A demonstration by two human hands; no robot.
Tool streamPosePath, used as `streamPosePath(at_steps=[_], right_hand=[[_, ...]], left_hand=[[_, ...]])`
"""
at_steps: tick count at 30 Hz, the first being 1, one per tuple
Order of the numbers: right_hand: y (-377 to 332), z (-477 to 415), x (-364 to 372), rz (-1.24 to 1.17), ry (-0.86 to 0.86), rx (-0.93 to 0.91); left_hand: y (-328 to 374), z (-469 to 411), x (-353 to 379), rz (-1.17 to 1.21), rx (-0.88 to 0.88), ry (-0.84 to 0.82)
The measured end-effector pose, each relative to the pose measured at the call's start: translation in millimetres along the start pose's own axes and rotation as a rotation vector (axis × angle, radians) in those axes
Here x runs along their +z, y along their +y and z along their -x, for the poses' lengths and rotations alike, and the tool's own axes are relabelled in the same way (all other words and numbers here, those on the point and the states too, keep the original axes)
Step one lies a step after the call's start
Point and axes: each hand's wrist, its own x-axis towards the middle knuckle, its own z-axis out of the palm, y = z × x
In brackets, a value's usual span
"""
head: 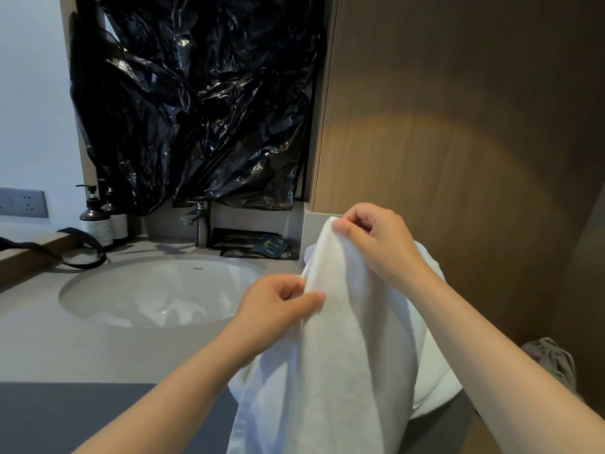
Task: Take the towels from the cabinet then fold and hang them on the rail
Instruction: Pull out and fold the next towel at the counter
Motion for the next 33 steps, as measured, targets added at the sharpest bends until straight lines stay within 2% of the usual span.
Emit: streamPosePath(at_steps=[7, 13, 18, 24, 29, 33], right_hand=[[3, 2, -11, 0.077, 0.133, 0.004], [-4, 10, -17, 0.084, 0.178, 0.037], [-17, 18, -24, 0.070, 0.195, 0.023], [-25, 34, -50, 0.084, 0.244, -0.014], [-16, 45, -58, 0.060, 0.305, 0.043], [1, 44, -61, 0.024, 0.359, 0.117]], left_hand=[[-23, 28, -11, -0.167, -0.067, -0.085], [-25, 50, -16, -0.133, -0.047, -0.247], [-19, 66, -14, -0.155, -0.033, -0.239], [5, 65, -39, -0.274, 0.095, -0.028], [24, 54, -69, -0.469, 0.130, -0.191], [32, 28, -69, -0.567, 0.224, -0.089]])
